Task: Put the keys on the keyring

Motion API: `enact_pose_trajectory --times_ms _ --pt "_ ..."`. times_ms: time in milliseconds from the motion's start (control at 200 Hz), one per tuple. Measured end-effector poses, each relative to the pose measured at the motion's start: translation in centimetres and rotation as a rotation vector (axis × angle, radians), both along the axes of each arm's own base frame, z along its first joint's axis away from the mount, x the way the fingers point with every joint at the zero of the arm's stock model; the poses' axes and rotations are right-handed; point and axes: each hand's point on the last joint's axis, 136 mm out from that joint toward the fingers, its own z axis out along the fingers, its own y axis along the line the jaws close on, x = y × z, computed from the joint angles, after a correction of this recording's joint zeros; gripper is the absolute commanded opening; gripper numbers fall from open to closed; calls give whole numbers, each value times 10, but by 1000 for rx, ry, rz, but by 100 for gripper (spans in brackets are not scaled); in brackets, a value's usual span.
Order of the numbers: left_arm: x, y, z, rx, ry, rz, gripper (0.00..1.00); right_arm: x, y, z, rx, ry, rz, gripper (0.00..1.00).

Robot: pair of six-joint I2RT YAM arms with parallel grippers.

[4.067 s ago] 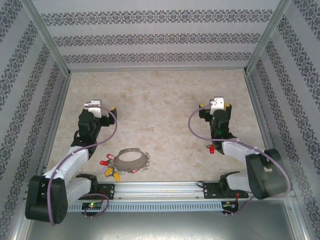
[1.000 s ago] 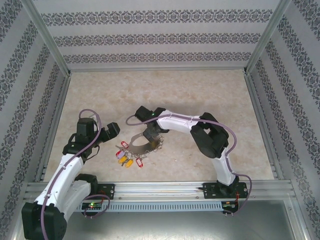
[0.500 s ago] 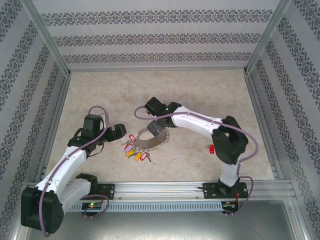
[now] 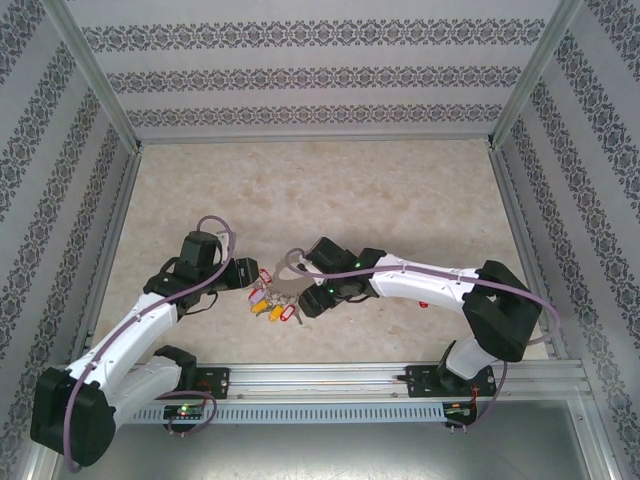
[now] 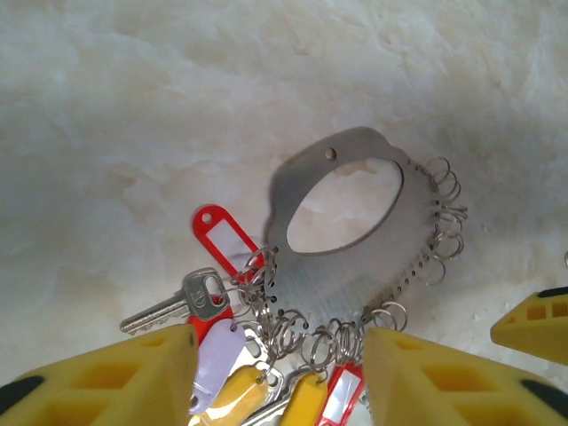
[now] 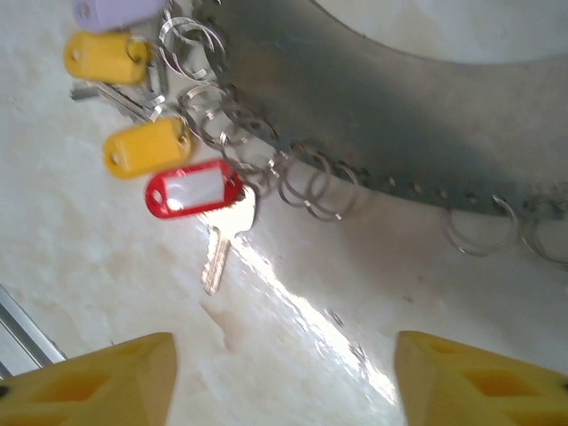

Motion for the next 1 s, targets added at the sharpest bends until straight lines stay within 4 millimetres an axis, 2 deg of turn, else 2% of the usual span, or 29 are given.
enact_pose_trajectory --times_ms 145,310,515,620,874,999 --pt "-4 -3 4 -17 -19 -6 39 8 20 -2 34 9 -13 50" --pt "-11 -6 -3 -24 -7 -20 38 16 38 -3 54 7 -5 44" --pt "-14 -6 -10 -26 0 -15 36 23 63 8 88 -11 17 43" --pt "-12 -7 -8 -32 -10 -12 36 25 72 6 88 -10 25 43" --pt "-9 -5 -6 -25 -26 1 36 18 64 -24 -33 10 25 42" --pt "-8 -4 -7 -20 -28 6 36 21 61 -32 -69 7 20 38"
